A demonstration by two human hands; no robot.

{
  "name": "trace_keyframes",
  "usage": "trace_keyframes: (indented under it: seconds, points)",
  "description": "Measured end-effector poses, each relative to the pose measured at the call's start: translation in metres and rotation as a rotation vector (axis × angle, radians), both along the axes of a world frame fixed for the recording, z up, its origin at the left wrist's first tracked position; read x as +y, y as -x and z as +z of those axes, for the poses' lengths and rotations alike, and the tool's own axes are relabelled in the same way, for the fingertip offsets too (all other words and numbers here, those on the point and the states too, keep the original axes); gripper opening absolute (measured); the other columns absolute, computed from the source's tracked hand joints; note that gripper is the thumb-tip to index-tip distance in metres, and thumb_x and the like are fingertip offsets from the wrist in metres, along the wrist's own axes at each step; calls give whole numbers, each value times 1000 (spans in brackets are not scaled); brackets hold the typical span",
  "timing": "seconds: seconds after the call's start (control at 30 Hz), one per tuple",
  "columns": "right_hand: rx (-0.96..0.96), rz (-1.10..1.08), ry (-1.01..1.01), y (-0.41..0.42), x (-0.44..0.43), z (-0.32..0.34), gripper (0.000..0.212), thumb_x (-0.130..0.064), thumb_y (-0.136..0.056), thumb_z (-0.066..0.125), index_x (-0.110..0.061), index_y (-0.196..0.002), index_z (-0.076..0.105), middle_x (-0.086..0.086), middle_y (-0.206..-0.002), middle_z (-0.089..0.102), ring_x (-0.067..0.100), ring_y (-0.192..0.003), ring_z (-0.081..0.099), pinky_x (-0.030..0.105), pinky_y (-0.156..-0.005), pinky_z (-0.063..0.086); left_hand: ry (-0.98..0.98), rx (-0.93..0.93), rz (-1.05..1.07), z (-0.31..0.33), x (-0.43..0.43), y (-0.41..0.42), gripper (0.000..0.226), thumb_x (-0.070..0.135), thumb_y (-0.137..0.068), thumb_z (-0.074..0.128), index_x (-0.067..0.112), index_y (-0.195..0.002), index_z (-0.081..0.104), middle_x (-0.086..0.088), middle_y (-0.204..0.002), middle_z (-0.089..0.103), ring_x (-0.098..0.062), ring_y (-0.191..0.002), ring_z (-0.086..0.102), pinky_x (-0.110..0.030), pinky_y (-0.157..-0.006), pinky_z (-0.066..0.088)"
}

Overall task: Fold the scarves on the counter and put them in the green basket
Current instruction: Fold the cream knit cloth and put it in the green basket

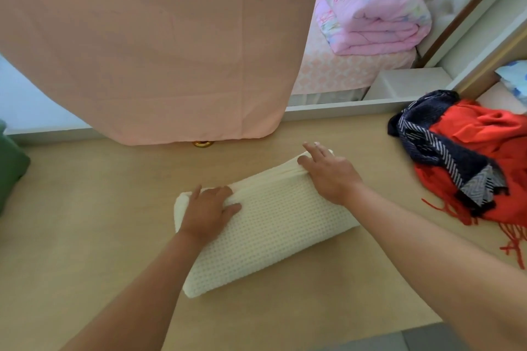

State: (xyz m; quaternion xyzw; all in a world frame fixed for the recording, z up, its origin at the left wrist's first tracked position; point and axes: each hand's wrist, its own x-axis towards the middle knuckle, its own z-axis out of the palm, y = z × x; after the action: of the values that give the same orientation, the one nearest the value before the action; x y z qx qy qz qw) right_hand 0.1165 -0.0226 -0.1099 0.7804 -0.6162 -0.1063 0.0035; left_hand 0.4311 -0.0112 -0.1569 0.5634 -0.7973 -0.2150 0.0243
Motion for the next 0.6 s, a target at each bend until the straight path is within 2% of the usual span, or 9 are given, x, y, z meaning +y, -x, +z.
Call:
trace_keyframes:
  seconds: [0.03,0.13,0.2,0.27,0.4,0.43,0.5,0.53,0.6]
  points:
    - [8,8,7,0,-8,-2,38,-11,-99,36,-22,-135,43,6,-160,27,31,-143,36,46,-88,52,-7,50,39,3,-4,0,49,61,-91,38,27,-121,54,2,-116,65,-21,-111,57,-36,-99,37]
    - [73,47,47,-4,-31,-7,29,-7,-91,47,-14,-119,48,11,-129,57,36,-106,60,47,-72,55,-69,103,161,8,-13,0,25,44,-98,46,25,-115,49,1,-94,65,-21,-90,61,-33,-71,38]
    - [207,10,89,-6,-44,-12,25,-16,-89,55,-13,-113,51,13,-114,63,37,-100,61,53,-82,52,-72,110,228,9,-18,3,28,40,-100,47,25,-123,46,-2,-98,67,-22,-90,61,-33,-72,41]
    - [310,-92,132,-12,-52,-17,36,-31,-89,56,-16,-122,51,14,-129,56,35,-111,57,47,-85,46,-55,91,280,13,-22,11,33,32,-100,47,28,-132,41,-3,-110,67,-25,-95,62,-35,-78,46]
    - [35,-344,241,-33,-40,-24,45,-24,-75,78,-16,-106,47,6,-96,56,19,-71,54,27,-48,35,223,-19,236,16,-15,38,61,-4,-84,46,23,-138,44,-7,-143,48,-30,-122,52,-46,-103,39]
    - [-95,-399,277,-40,-34,-27,39,-25,-79,77,-14,-106,52,7,-95,57,21,-74,57,30,-52,40,322,-11,149,16,-13,43,58,-4,-82,43,22,-134,51,-9,-143,49,-32,-125,50,-48,-106,36]
    - [-263,-504,270,-52,-20,-36,35,-33,-92,62,-16,-121,56,10,-118,58,29,-104,59,49,-86,46,427,76,-95,9,-8,45,53,2,-84,41,23,-130,58,-8,-141,53,-31,-129,49,-47,-111,29]
    - [-293,-539,210,-59,-13,-39,42,-40,-95,51,-20,-132,51,10,-136,51,31,-124,50,61,-105,31,399,99,-211,6,-6,45,53,8,-85,42,25,-133,56,-5,-144,51,-27,-134,45,-47,-115,26]
    - [-303,-511,-8,-66,-5,-45,59,-53,-97,32,-31,-151,28,4,-163,18,31,-151,12,69,-110,-11,276,37,-339,1,-4,43,51,28,-92,42,35,-143,46,2,-154,39,-20,-145,29,-52,-119,17]
